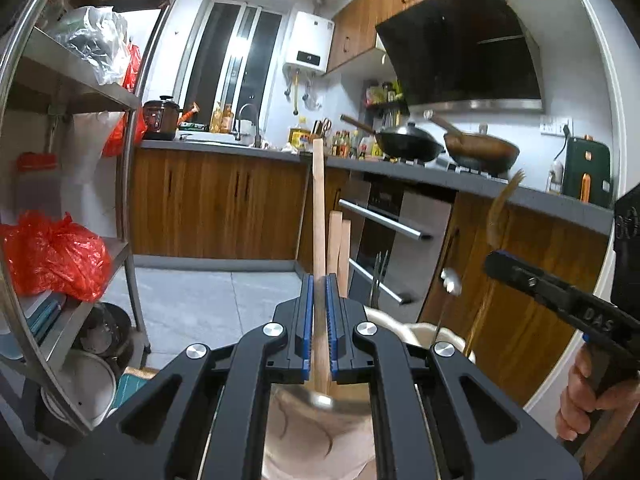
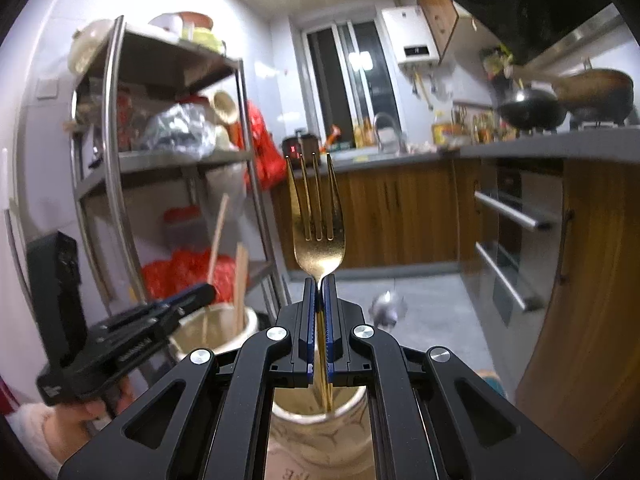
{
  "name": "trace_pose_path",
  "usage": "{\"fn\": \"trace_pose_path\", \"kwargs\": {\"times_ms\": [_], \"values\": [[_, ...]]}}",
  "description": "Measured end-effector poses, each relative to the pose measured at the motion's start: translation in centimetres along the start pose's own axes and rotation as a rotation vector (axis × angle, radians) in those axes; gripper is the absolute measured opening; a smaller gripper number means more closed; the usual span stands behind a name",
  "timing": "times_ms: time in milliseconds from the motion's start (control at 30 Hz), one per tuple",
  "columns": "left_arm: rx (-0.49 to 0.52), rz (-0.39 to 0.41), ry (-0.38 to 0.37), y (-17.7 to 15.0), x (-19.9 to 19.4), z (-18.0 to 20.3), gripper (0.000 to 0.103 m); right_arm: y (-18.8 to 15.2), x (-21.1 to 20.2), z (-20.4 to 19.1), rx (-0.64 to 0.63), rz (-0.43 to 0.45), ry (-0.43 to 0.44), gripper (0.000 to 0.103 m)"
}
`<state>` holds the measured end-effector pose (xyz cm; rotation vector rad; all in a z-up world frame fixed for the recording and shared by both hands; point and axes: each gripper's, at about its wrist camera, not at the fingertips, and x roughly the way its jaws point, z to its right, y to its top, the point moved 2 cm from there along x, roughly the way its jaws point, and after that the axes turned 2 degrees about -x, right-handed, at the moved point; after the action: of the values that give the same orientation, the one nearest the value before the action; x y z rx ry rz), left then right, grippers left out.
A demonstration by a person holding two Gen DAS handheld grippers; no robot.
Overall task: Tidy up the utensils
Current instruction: 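Release the chopstick into the tall cup while the right tool drops the fork into the short cup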
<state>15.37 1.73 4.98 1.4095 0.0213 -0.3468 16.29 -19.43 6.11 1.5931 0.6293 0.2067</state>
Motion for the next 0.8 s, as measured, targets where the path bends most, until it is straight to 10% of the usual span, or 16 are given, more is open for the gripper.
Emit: {"fn": "trace_pose_path", "kwargs": {"times_ms": [633,800], "values": [[0.004,-0.026,0.007,-0.2,0.1,-0.4,0.009,-1.2,1.7,1.7,0.012,-0.039,-0.069,0.018],[0.026,-0.001,0.021,0.0,-0.4,-0.1,0.036,-0.9,1.2,1.6,0.009,-0.014,-0.067,0.033]]}}
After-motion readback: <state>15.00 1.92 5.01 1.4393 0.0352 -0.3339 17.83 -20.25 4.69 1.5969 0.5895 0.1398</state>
